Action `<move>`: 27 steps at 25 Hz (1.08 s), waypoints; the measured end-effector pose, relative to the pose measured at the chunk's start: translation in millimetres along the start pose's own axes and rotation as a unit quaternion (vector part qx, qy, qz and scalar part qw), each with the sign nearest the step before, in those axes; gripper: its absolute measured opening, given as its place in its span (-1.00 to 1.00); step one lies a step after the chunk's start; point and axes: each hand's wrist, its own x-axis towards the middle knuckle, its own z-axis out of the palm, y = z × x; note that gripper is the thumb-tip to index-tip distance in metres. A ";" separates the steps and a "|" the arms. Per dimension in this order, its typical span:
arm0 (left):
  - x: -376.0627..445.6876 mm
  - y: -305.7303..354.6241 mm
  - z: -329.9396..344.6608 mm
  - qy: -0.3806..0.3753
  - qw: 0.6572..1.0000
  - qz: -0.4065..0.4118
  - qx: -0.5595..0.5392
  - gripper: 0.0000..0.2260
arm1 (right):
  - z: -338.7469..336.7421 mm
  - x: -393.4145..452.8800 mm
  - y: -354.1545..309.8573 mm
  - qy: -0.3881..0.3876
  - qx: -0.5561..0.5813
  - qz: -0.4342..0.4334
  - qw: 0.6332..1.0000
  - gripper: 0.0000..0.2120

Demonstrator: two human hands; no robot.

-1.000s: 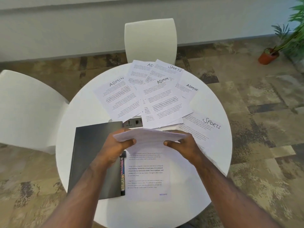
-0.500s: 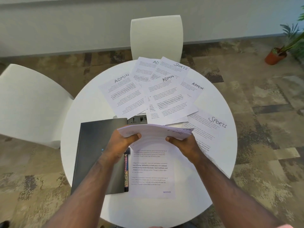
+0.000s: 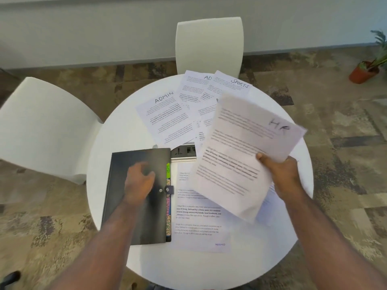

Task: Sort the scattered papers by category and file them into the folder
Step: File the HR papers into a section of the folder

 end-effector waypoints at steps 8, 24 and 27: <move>-15.4 -63.6 45.2 -0.104 0.942 -0.101 0.302 -0.04 | -50.1 -23.9 31.1 0.018 0.022 0.049 0.998 -0.73; -38.3 -29.4 23.4 -0.014 0.991 0.007 0.136 -0.52 | -42.8 -36.3 45.9 -0.028 0.000 0.107 0.994 -0.71; -41.4 -27.6 3.0 0.005 0.988 0.043 0.151 -0.58 | -19.1 -35.4 40.6 -0.083 -0.005 0.124 0.989 -0.64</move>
